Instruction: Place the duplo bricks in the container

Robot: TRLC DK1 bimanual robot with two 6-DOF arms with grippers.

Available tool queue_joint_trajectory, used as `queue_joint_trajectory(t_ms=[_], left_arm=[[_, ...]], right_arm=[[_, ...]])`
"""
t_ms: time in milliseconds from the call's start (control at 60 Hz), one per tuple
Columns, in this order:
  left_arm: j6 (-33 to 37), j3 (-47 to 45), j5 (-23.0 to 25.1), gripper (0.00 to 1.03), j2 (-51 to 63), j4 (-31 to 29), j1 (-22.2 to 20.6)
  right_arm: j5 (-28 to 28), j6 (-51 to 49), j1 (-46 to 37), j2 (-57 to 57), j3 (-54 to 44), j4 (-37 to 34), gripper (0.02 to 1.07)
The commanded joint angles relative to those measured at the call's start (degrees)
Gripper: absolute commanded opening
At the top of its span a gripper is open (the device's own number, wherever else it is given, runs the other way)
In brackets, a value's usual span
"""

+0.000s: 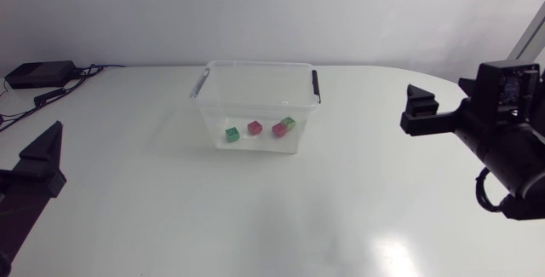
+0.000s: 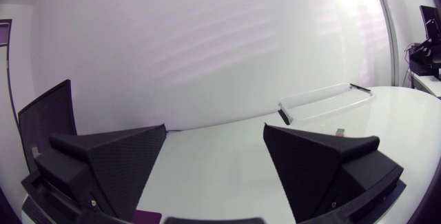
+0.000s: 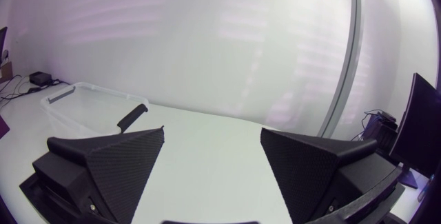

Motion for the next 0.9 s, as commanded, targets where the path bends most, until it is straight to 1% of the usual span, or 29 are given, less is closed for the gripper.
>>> queue_joint_trajectory(t_ms=[0, 367, 883], left_arm=[[-0.99, -1.86, -0.21, 0.99, -0.47, 1.68, 0.48], [-1.34, -4.24, -0.3, 0.99, -0.29, 5.55, -0.31], [-7.96, -12.15, -2.24, 0.99, -5.01, 6.71, -5.08]], right_arm=[[0.65, -0.92, -1.45, -3.08, -3.46, 1.44, 1.03], [0.65, -3.56, -3.73, -15.12, -11.2, 2.06, 1.02], [-11.15, 1.62, -11.83, -30.16, -20.45, -3.91, 1.02]])
